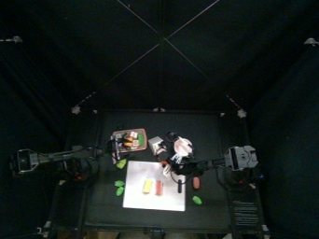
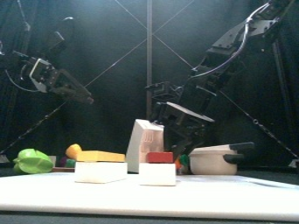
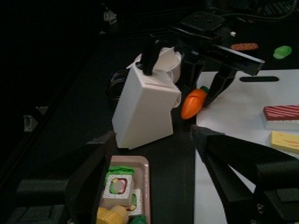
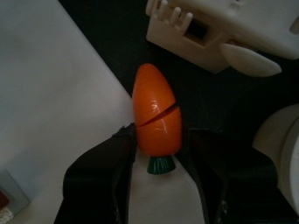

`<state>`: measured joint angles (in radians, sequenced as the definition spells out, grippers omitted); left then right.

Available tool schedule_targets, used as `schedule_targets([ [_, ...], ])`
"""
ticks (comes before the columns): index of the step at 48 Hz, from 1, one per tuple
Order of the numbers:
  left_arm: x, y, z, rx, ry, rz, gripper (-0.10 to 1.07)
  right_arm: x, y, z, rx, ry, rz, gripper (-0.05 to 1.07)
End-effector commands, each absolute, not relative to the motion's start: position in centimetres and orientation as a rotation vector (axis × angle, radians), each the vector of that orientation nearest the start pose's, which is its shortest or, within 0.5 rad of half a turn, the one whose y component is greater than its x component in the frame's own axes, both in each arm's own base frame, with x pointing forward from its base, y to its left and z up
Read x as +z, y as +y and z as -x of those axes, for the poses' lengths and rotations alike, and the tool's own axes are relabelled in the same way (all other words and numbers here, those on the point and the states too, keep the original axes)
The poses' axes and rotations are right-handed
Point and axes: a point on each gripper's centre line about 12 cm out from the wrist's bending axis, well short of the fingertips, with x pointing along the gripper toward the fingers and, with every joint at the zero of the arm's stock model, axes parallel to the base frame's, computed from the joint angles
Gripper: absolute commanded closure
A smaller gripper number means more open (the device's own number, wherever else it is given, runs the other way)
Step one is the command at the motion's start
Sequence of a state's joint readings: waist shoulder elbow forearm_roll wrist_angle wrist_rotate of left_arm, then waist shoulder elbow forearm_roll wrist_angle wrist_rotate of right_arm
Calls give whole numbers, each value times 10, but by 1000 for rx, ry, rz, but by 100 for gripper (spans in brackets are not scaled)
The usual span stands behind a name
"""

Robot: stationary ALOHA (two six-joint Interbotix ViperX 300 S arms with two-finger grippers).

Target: Put carrot on cutting board to cut

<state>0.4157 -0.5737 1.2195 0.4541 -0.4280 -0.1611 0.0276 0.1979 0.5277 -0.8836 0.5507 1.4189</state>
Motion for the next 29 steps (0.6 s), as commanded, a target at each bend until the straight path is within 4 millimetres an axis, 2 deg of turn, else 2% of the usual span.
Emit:
schedule_targets([
  [1,206,78,-230,200,256,-178,-3,145,-33,-397,-668,857,-367,33],
  [12,207,78,-230,205,253,-172,-3,165,-12,-396,-775,895,-502,34],
  [20,206,78,-230,204,260,-174,-3,157,5,-407,-870,908,-580,34],
  [29,205,79,-230,208,267,-171,-3,140,19,-418,-961,829,-658,34],
])
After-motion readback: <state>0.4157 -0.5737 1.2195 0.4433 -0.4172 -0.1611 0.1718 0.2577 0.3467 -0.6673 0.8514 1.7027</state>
